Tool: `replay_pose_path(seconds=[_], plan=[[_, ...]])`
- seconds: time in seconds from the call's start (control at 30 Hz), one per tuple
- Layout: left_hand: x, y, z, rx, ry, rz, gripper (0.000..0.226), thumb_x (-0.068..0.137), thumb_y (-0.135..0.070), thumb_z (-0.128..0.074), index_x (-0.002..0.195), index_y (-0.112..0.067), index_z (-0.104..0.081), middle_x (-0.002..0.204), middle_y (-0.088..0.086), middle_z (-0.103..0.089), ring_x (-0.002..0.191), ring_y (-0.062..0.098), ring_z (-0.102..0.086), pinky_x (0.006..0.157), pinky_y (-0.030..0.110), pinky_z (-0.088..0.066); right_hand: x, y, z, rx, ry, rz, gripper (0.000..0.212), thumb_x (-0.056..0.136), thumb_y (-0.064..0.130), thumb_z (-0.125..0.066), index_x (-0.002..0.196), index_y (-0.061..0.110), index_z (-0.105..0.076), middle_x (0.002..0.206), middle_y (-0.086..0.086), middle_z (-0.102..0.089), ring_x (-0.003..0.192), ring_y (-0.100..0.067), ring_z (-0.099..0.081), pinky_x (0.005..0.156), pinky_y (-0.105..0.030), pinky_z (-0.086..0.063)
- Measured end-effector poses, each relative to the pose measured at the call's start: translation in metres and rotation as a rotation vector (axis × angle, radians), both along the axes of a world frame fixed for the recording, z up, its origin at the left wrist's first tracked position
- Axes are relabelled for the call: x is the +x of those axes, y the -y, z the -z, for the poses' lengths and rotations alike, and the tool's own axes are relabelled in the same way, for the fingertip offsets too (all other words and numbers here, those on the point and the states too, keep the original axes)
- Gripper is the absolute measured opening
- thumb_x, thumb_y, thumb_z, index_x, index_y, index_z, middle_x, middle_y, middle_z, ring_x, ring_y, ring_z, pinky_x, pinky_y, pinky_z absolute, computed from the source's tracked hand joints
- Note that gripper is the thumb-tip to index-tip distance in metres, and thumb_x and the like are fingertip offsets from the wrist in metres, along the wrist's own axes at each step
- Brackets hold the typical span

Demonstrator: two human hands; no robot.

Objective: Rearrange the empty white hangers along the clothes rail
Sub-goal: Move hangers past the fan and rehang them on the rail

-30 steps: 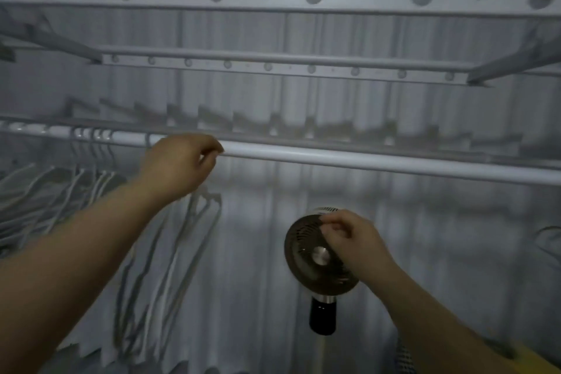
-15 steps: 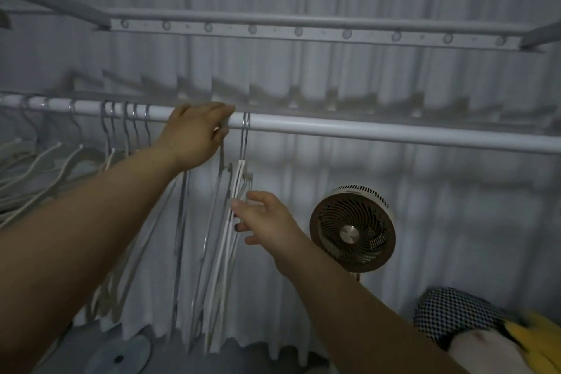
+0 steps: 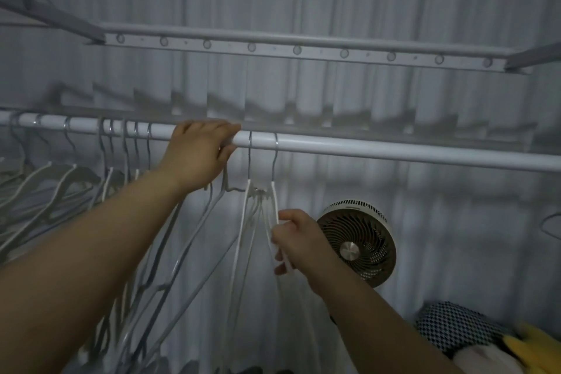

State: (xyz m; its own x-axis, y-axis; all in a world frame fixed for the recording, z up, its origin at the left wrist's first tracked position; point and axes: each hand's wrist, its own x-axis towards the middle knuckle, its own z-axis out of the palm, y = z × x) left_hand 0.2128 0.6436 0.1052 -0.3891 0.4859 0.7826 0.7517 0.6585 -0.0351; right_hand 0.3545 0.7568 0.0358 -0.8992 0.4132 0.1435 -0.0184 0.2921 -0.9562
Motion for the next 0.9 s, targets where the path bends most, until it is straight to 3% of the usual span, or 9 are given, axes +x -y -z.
replay_pose_path(seconds=[0.17, 0.3, 0.4, 0.5, 0.7, 0.8, 0.9], plan=[[0.003, 0.0, 0.001, 0.019, -0.034, 0.027, 0.056, 0.079, -0.036, -0.032, 0.126, -0.013, -0.052, 0.128, 0.01, -0.058, 0.116, 0.032, -0.052, 0.1, 0.038, -0.027, 0.019, -0.036, 0.004, 0.171, 0.032, 0.113, 0.023, 0.088, 0.003, -0.046, 0.108, 0.011, -0.054, 0.062, 0.001, -0.046, 0.029, -0.003, -0.043, 0.031, -0.016, -0.037], [0.004, -0.009, 0.006, 0.05, -0.045, 0.021, 0.057, 0.078, -0.034, -0.035, 0.125, -0.006, -0.053, 0.129, 0.017, -0.056, 0.117, 0.036, -0.052, 0.102, 0.043, -0.027, 0.041, -0.069, 0.004, 0.411, 0.017, 0.235, 0.026, 0.086, 0.002, -0.046, 0.08, 0.025, -0.057, 0.062, 0.006, -0.047, 0.042, -0.004, -0.044, 0.038, -0.009, -0.035], [0.011, -0.019, 0.008, 0.076, -0.109, 0.05, 0.057, 0.079, -0.038, -0.033, 0.117, -0.004, -0.059, 0.124, 0.023, -0.057, 0.112, 0.041, -0.055, 0.099, 0.04, -0.025, 0.062, -0.093, 0.001, 0.504, 0.02, 0.309, 0.027, 0.087, 0.002, -0.048, 0.082, 0.027, -0.055, 0.063, 0.011, -0.048, 0.045, -0.003, -0.051, 0.038, -0.007, -0.038], [0.031, -0.034, 0.004, 0.072, -0.137, 0.12, 0.057, 0.075, -0.037, -0.032, 0.108, -0.002, -0.063, 0.114, 0.022, -0.064, 0.101, 0.041, -0.061, 0.096, 0.043, -0.032, 0.086, -0.116, -0.002, 0.51, 0.027, 0.342, 0.024, 0.087, 0.002, -0.049, 0.089, 0.024, -0.056, 0.065, 0.008, -0.048, 0.035, 0.007, -0.05, 0.033, -0.008, -0.035], [0.085, -0.094, -0.006, 0.06, -0.151, 0.249, 0.055, 0.077, -0.036, -0.032, 0.106, -0.002, -0.064, 0.105, 0.019, -0.068, 0.091, 0.039, -0.064, 0.086, 0.048, -0.045, 0.136, -0.167, -0.002, 0.475, 0.042, 0.393, 0.017, 0.089, 0.005, -0.05, 0.091, 0.021, -0.055, 0.071, 0.008, -0.048, 0.032, 0.001, -0.048, 0.029, -0.007, -0.029], [0.114, -0.137, -0.006, 0.037, -0.166, 0.301, 0.05, 0.077, -0.034, -0.034, 0.102, -0.004, -0.066, 0.1, 0.017, -0.07, 0.086, 0.037, -0.066, 0.08, 0.048, -0.049, 0.166, -0.2, -0.001, 0.468, 0.055, 0.443, 0.019, 0.09, 0.006, -0.05, 0.103, 0.015, -0.061, 0.073, 0.008, -0.046, 0.036, -0.007, -0.048, 0.029, -0.008, -0.03], [0.14, -0.183, 0.001, 0.024, -0.19, 0.346, 0.048, 0.076, -0.032, -0.037, 0.101, -0.003, -0.066, 0.098, 0.017, -0.07, 0.083, 0.035, -0.068, 0.077, 0.048, -0.051, 0.196, -0.234, -0.001, 0.466, 0.063, 0.482, 0.025, 0.09, 0.005, -0.05, 0.111, 0.007, -0.062, 0.072, 0.007, -0.047, 0.031, 0.003, -0.047, 0.029, -0.007, -0.029]])
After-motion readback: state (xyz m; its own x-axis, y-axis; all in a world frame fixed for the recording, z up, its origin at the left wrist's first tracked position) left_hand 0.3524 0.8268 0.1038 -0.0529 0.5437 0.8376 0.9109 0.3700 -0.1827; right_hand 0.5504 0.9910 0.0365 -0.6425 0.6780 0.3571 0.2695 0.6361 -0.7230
